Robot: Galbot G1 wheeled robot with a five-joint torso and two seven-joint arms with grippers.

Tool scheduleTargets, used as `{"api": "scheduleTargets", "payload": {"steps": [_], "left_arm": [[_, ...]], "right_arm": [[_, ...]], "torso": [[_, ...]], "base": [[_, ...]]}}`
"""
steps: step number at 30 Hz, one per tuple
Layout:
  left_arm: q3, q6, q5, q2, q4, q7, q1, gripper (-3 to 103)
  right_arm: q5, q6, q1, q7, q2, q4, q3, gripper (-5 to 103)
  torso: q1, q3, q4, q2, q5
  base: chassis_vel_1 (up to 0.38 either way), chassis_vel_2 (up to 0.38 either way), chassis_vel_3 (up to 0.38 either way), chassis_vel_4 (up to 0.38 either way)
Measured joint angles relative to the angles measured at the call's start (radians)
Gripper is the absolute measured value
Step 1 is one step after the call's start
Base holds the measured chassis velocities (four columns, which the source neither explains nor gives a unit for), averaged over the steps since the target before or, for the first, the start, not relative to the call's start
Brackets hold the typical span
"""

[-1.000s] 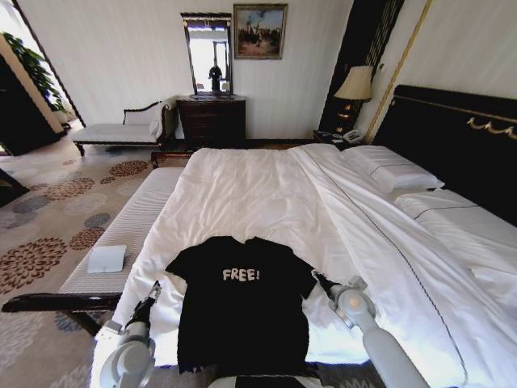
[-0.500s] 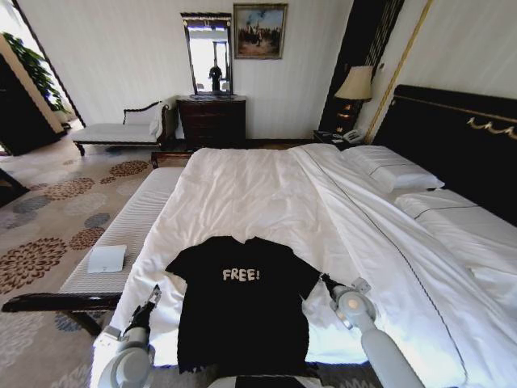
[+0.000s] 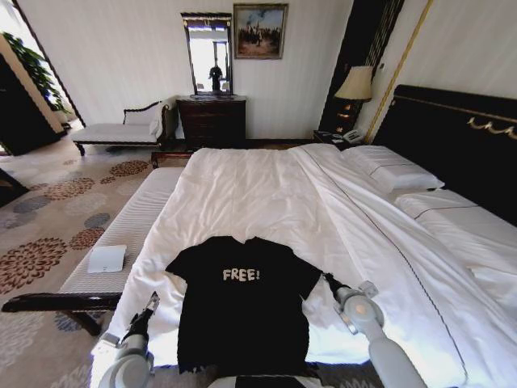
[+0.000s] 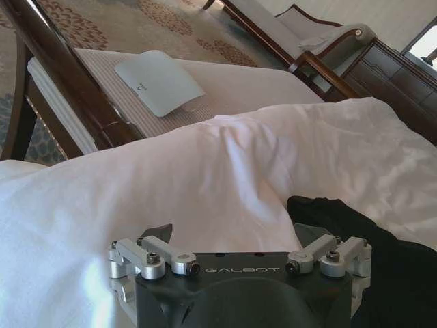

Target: Fold the clothes on the bed.

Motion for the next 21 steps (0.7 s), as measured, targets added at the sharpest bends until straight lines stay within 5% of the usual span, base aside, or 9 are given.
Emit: {"api": "scheduleTargets", "payload": {"steps": [13, 21], "left_arm": [[0.018, -0.004, 0.019, -0.020, 0.002, -0.001, 0.007, 100], [0.018, -0.006, 0.023, -0.033, 0.008, -0.002, 0.010, 100]], "right_arm": [[0.016, -0.044, -0.003, 0.018, -0.004, -0.008, -0.008, -2], [-0.005, -0.092, 0.036, -0.009, -0.017, -0.084, -0.078, 30]], "torso": [[0.000, 0.000, 0.0000, 0.000, -0.0001], [0.000, 0.000, 0.0001, 0.000, 0.0000]], "base": [[0.000, 0.000, 0.000, 0.000], [0.000, 0.000, 0.000, 0.000]]}}
